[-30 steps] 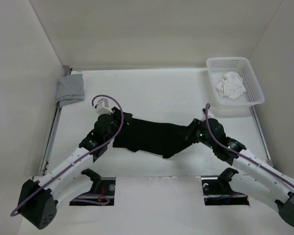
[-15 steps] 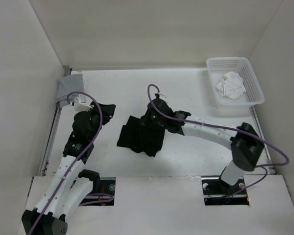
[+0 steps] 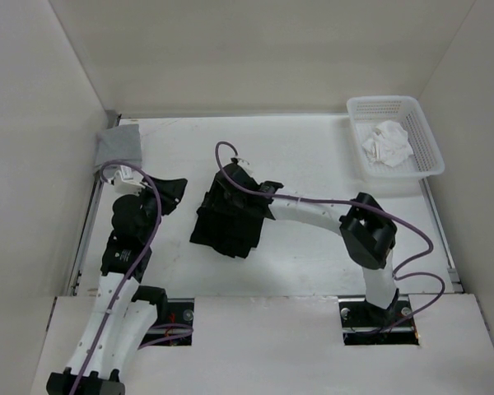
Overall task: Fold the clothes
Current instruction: Fold the tank top
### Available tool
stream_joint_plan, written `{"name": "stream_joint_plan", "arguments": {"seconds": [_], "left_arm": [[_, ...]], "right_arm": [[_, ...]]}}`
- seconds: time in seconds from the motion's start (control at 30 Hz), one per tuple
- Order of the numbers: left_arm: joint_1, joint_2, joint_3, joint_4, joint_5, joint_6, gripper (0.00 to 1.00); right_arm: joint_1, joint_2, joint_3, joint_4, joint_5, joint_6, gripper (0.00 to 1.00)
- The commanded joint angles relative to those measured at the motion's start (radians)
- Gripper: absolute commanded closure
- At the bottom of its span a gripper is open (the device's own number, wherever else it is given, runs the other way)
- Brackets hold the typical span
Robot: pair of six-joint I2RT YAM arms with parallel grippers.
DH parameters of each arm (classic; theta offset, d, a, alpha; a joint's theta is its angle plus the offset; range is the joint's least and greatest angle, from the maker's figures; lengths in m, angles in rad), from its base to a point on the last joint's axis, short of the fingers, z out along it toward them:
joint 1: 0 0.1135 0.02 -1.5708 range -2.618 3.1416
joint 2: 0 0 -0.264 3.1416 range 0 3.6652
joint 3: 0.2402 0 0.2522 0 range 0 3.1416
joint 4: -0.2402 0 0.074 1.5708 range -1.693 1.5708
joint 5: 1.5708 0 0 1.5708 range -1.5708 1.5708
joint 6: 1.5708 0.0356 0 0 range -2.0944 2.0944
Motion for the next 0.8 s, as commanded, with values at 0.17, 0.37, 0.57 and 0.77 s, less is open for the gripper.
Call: {"name": "stream_joint_plan", "arguments": {"seconds": [0.17,0.37,0.57,0.77], "left_arm": [[-0.085,0.018,-0.084,0.046,0.013,-0.043,0.70],[-0.338,0.258,-0.123,0.248,-0.111,-0.057,0.71],[-0.473,0.605,-0.028,0.285,-0.255,0.059,0.98],[-0.527,0.708,0.014,0.176,-0.439,0.113,0.97]], "right_arm": [[-0.039,-0.265,-0.214,0.215,-0.042,-0.058,0.56],[-0.066,-0.396,-0.499,0.246,0.012,-0.088,0.99],[-0.072,-0.440,-0.636,0.277,0.055,-0.145,1.00],[-0.095,-0.307,-0.548,0.297,-0.011,-0.211,0.99]]}}
